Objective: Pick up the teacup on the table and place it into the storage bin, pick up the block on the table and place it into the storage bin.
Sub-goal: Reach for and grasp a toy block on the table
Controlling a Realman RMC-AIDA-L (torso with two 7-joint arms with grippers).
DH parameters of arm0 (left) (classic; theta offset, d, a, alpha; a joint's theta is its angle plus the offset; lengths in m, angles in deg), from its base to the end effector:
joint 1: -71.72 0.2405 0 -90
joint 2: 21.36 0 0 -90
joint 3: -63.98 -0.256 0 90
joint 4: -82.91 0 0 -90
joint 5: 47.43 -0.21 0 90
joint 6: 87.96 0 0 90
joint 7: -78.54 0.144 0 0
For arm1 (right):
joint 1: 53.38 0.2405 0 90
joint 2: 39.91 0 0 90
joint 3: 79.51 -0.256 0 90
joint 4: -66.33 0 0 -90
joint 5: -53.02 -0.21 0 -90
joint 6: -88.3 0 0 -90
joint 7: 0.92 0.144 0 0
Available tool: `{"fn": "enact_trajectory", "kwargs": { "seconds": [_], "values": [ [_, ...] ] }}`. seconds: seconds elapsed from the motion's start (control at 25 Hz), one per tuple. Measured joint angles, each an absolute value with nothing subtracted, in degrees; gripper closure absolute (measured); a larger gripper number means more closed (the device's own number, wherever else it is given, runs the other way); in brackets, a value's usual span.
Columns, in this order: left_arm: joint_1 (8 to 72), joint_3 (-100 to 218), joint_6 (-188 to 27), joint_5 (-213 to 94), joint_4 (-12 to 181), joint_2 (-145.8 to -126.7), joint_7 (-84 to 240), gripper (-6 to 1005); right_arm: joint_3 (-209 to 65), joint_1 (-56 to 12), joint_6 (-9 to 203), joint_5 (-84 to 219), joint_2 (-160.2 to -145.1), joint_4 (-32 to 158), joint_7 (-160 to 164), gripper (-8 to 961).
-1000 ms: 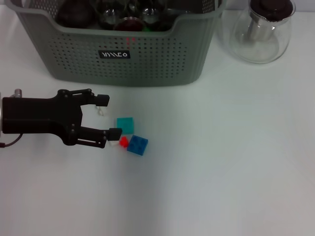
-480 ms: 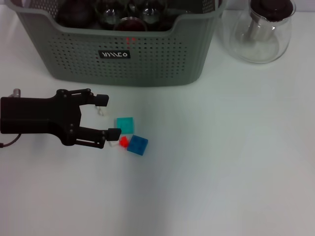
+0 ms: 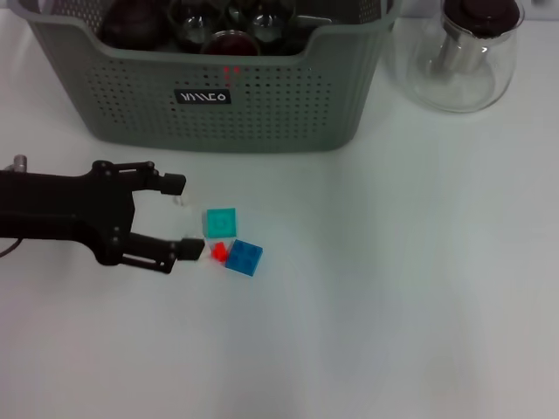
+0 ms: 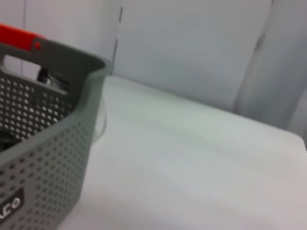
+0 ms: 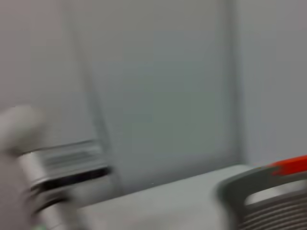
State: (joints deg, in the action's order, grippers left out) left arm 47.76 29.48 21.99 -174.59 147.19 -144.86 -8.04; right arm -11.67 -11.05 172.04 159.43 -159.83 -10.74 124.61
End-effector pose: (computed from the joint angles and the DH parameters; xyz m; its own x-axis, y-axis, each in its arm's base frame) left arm -0.2578 0.2797 0.0443 0.8814 0.3234 0.3442 0.3724 -0.9242 -0.0851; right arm 0.0377 0.3686 0.0267 0.8760 -0.2175 -0.4305 -0.2726 -0.9596 -0.0698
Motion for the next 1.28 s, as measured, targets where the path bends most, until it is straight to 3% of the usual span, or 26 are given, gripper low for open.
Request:
{"fn": "enact_trajectory", "kwargs": {
  "seconds": [0.32, 0.68, 1.0, 1.28],
  "values": [
    [45.9, 18.9, 24.3, -179.9, 159.6, -145.33, -12.0, 56, -15.2, -15.3, 186.7, 158.6, -158.57, -3.1, 122.4, 176],
    [38.2, -4.8, 16.2, -190.7, 160.9, -145.7, -20.0, 56, -17.7, -15.8, 189.2, 167.2, -155.19, 6.8, 122.6, 176],
    [34.5, -21.1, 8.2, -195.4, 159.2, -145.9, -25.2, 57, -21.0, -15.4, 188.8, 175.7, -155.77, 8.0, 122.2, 175],
    [28.7, -26.7, 3.4, -197.8, 152.1, -145.84, -27.6, 101, -20.8, -15.1, 187.0, 175.8, -155.11, 11.9, 120.6, 175]
  ]
}}
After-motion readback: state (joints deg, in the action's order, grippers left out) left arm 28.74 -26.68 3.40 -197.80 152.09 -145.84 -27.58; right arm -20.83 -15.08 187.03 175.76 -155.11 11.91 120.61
